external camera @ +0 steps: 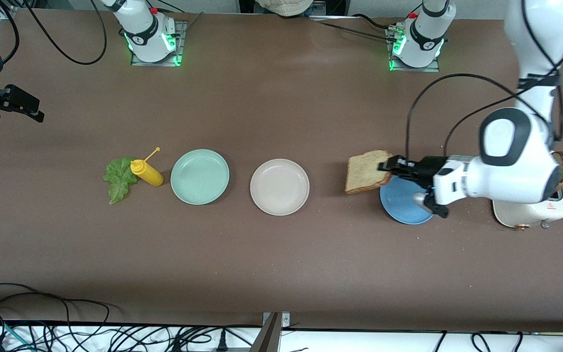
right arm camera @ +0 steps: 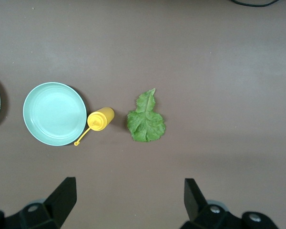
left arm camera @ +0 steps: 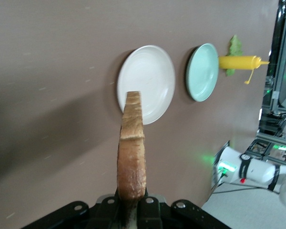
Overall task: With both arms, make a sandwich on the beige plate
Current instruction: 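Carry the bread slice with the left gripper onto the beige plate, then open the left gripper and draw it back toward its base, then reach the right gripper to the lettuce leaf and grasp it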
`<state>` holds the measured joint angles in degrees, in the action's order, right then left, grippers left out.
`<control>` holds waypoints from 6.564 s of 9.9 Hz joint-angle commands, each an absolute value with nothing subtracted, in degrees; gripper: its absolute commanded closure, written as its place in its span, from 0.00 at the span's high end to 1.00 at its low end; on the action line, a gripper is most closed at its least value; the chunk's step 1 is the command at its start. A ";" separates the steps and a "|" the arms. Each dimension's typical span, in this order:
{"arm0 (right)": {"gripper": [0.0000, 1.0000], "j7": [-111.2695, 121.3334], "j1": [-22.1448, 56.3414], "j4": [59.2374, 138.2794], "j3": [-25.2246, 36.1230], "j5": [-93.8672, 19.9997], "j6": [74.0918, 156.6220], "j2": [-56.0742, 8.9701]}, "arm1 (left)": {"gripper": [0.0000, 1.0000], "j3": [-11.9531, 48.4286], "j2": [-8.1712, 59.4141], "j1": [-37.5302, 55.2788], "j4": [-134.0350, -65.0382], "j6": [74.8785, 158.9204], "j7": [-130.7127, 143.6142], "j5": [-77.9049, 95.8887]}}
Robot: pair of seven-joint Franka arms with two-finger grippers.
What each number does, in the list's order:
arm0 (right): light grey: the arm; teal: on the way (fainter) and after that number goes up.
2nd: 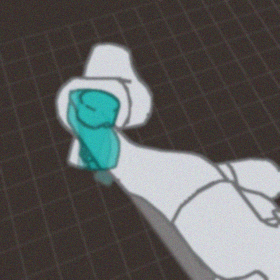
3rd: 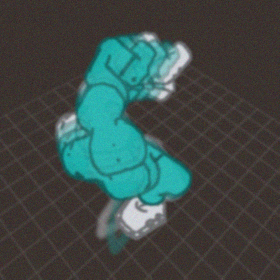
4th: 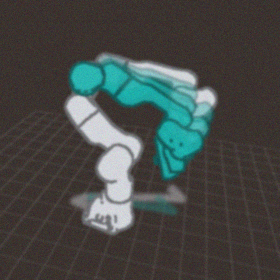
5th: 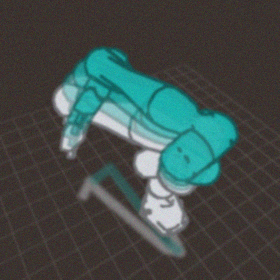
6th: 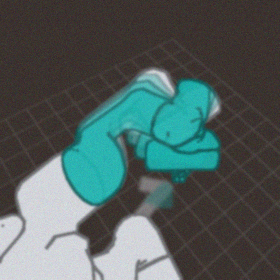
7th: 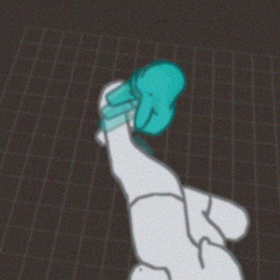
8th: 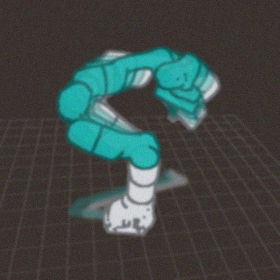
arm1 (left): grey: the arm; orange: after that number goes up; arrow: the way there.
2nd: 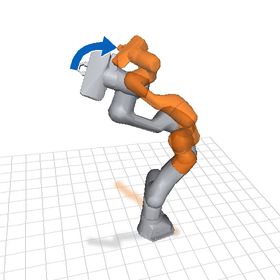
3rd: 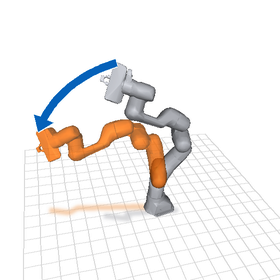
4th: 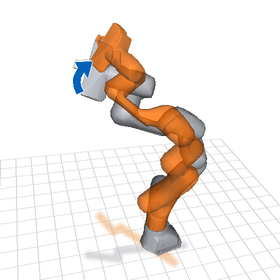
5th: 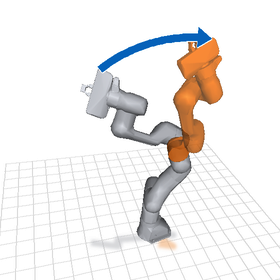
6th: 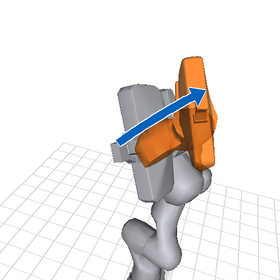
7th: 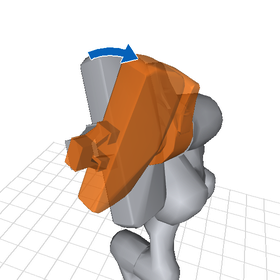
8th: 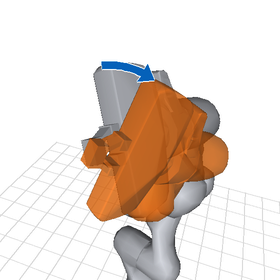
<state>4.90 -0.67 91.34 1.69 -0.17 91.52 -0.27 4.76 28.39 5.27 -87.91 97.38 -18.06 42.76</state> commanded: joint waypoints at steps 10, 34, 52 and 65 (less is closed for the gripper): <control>1.00 5.19 -0.97 90.88 1.49 -0.62 91.67 0.09 | 0.00 4.13 38.31 24.07 -86.57 119.70 -6.86 58.71; 1.00 5.27 -0.97 90.97 1.41 -0.70 91.41 0.09 | 1.00 1.41 37.63 20.58 -86.66 118.16 -3.53 31.35; 1.00 5.36 -0.97 90.97 1.49 -0.79 91.49 0.09 | 1.00 -6.85 22.08 8.88 -72.25 77.35 -1.85 -3.95; 1.00 5.71 -1.93 92.46 2.29 0.44 91.75 -8.77 | 1.00 -5.27 1.23 5.71 -87.79 80.94 -2.20 -1.23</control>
<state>4.94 -1.13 92.71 2.36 0.03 91.27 -6.35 -6.13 3.47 6.98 -84.52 78.43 -2.28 -1.48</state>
